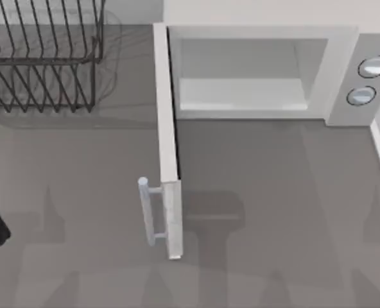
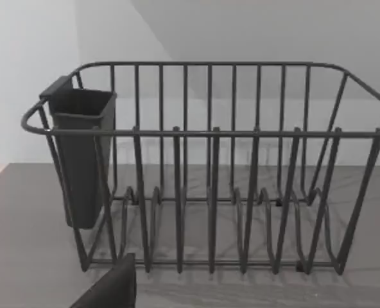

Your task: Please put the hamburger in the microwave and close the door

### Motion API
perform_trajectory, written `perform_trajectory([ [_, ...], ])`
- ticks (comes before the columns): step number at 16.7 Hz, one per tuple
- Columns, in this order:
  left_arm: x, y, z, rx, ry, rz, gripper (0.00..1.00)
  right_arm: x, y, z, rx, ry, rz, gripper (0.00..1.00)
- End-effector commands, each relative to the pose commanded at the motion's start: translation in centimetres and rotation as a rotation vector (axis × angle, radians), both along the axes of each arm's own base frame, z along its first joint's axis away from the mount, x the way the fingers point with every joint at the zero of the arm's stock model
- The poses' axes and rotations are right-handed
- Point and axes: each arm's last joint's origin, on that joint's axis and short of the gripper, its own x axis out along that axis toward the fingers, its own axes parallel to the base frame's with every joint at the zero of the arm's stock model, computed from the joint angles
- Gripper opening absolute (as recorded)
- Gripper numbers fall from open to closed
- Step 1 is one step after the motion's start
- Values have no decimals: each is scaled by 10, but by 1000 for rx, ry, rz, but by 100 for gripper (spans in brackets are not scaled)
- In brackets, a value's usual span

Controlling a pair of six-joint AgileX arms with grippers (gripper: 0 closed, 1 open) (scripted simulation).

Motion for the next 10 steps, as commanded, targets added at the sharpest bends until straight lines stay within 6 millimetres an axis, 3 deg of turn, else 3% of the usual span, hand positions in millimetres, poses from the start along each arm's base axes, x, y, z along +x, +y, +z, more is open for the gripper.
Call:
perform_trajectory([
  [5, 0, 0, 0, 0, 0, 0, 100, 1, 1, 5, 16, 80, 10, 100],
  [10, 0, 0, 0, 0, 0, 0, 100, 15, 6, 17, 63, 459, 24, 100],
])
